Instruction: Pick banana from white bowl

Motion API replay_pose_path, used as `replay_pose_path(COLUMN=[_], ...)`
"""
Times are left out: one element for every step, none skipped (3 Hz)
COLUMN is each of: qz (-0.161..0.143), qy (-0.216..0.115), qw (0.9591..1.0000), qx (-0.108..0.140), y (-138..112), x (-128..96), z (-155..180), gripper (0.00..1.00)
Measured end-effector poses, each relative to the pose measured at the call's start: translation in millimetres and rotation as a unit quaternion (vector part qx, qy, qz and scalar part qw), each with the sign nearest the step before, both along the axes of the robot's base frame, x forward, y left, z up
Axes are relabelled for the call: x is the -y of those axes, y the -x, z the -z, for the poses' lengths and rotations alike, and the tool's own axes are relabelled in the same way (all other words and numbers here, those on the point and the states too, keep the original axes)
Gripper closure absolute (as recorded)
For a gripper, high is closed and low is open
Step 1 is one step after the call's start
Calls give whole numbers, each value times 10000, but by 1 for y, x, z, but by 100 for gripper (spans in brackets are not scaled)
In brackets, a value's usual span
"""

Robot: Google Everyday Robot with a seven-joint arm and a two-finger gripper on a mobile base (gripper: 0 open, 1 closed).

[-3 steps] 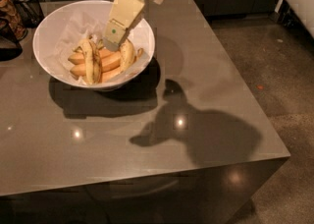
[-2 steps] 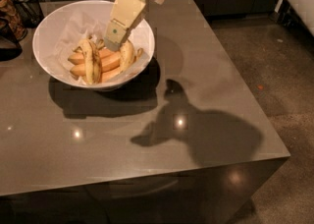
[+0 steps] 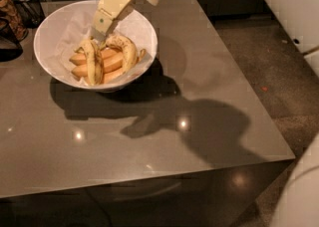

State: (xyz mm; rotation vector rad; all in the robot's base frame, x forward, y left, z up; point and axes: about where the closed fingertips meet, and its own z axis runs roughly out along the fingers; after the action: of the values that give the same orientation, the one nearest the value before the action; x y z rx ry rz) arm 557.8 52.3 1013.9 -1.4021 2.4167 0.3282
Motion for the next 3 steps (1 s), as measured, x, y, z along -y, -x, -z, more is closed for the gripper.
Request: replay_pose_path(qz=[170,295,365], qy=[-101,-118,-114], qw=[9997,9993,9989], qx=[-107,-187,-257], y=[-9,-15,-17], x=[-9,-18,-22], z=[-2,3,9], gripper=[0,0,1])
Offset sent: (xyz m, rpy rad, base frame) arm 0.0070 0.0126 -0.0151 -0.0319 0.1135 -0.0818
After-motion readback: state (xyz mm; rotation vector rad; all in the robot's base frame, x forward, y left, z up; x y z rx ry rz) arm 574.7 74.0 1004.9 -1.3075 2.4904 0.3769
